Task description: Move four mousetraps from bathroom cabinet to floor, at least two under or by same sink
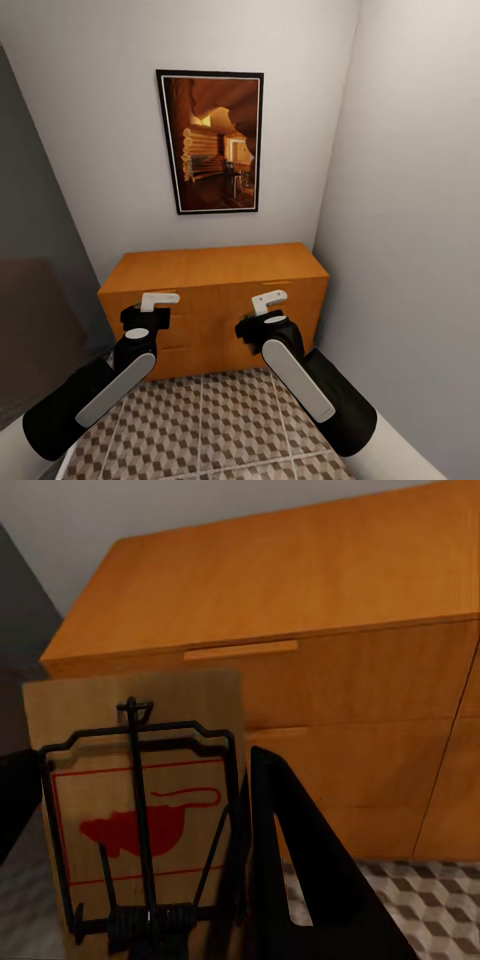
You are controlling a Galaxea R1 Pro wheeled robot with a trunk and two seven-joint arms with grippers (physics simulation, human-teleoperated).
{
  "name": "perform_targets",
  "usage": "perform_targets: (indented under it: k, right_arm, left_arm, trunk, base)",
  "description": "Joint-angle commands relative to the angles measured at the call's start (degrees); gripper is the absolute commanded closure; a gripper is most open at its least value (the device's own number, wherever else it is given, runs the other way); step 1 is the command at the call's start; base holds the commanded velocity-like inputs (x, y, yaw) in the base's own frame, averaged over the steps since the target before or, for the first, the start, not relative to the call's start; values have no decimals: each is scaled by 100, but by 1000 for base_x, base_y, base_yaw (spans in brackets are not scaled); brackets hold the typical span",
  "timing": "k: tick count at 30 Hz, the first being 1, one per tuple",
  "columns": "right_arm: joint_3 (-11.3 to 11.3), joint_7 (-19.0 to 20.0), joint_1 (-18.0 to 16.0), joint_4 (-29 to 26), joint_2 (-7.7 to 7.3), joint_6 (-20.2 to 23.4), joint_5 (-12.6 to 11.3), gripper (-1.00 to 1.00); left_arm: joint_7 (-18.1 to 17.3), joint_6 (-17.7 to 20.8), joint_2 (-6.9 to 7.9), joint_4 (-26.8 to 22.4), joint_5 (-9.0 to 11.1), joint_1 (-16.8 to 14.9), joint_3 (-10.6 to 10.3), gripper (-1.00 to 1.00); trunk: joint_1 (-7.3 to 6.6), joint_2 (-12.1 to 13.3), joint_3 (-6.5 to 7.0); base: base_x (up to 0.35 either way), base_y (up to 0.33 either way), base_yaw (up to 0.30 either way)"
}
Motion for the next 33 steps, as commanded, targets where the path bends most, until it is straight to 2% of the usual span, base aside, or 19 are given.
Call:
perform_targets:
  k: [1, 12, 21, 33]
  right_arm:
    - [5, -60, -7, -4, 1, 30, -61, 100]
    - [17, -60, -9, -9, 3, 30, -61, 100]
    - [18, -60, -7, -11, 6, 30, -61, 100]
    - [26, -60, -4, -11, 11, 30, -61, 100]
  left_arm:
    - [51, 56, 4, -8, 15, -12, -15, 100]
    - [44, 60, -5, -6, 15, -12, -16, 100]
    - [49, 57, -11, -5, 15, -10, -16, 100]
    - [48, 56, -5, -5, 15, -12, -16, 100]
  trunk:
    - [4, -14, -7]
    - [4, -14, 61]
    - [4, -14, 85]
    - [4, -14, 182]
  base:
    - [-12, 0, 169]
    - [-42, -18, 162]
    - [-75, -35, 25]
    - [-8, -3, 2]
